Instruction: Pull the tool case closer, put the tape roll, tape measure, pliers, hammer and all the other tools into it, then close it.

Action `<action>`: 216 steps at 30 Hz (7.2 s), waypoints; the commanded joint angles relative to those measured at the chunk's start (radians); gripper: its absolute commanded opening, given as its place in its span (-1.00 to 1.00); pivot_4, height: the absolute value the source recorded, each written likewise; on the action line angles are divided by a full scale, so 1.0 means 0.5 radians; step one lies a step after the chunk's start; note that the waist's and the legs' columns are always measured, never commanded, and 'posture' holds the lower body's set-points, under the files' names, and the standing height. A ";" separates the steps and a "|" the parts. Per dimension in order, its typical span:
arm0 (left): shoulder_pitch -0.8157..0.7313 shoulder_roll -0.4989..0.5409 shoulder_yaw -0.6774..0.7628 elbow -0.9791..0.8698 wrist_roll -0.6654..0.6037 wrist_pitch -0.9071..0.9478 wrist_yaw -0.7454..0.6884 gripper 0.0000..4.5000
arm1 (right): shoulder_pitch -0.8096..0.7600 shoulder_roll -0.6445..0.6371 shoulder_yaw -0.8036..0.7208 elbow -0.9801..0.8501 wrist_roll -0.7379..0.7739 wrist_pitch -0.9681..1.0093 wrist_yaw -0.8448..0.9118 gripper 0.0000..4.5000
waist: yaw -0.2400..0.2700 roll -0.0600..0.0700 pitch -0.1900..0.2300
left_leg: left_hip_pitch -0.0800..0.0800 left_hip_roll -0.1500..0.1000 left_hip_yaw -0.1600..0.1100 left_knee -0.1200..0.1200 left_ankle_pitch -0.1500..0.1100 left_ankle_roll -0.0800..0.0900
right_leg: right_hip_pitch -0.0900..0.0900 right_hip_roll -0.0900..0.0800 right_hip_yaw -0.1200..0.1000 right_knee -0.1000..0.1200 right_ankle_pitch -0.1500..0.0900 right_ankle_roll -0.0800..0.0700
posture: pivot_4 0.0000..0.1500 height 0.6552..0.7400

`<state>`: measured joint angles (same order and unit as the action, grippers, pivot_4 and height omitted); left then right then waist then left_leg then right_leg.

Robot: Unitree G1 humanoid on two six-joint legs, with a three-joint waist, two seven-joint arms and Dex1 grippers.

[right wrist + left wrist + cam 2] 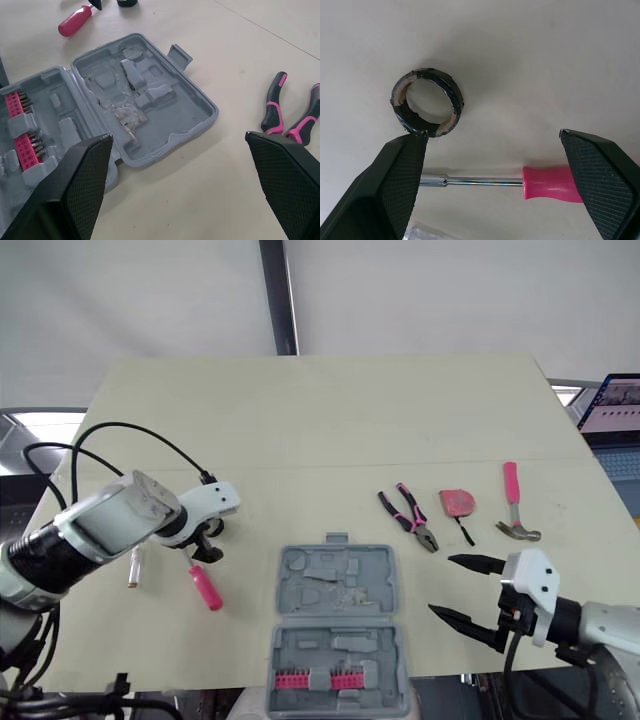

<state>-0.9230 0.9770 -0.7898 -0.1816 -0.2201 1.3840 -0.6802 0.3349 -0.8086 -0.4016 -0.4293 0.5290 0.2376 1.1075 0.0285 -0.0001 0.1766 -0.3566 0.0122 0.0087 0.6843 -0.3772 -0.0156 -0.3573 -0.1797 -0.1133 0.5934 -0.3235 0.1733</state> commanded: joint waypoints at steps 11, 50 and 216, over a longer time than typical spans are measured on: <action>0.057 -0.136 -0.022 0.260 0.253 -0.230 -0.054 1.00 | 0.020 -0.036 -0.085 -0.080 0.038 0.010 -0.009 0.99 | 0.000 0.000 0.000 | 0.000 0.000 0.000 0.001 0.000 0.000 | 0.000 0.000 0.000 0.001 0.000 0.000 | 1.00 1.00; 0.749 0.166 1.124 -0.452 -0.256 -0.588 -0.711 -0.97 | 0.284 0.058 -0.211 -0.236 0.003 0.007 -0.098 1.00 | -0.005 0.000 0.000 | 0.000 0.000 0.000 0.002 0.000 0.001 | -0.001 -0.002 0.000 0.004 0.000 0.000 | 1.00 1.00; 2.306 -0.679 2.191 -0.805 -0.458 -1.401 -0.521 -0.25 | 0.412 0.178 -0.133 -0.241 -0.087 -0.029 -0.181 1.00 | -0.015 0.006 -0.006 | 0.007 0.002 0.002 0.000 -0.001 0.001 | 0.002 -0.003 -0.002 0.005 0.000 -0.001 | 1.00 1.00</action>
<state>0.1734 0.6418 0.2553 -0.5188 -0.4291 0.7412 -0.9236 0.5384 -0.7231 -0.4708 -0.5509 0.4825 0.2378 1.0130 0.0208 0.0028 0.1734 -0.3528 0.0130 0.0101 0.6842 -0.3777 -0.0147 -0.3556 -0.1814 -0.1140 0.5953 -0.3237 0.1729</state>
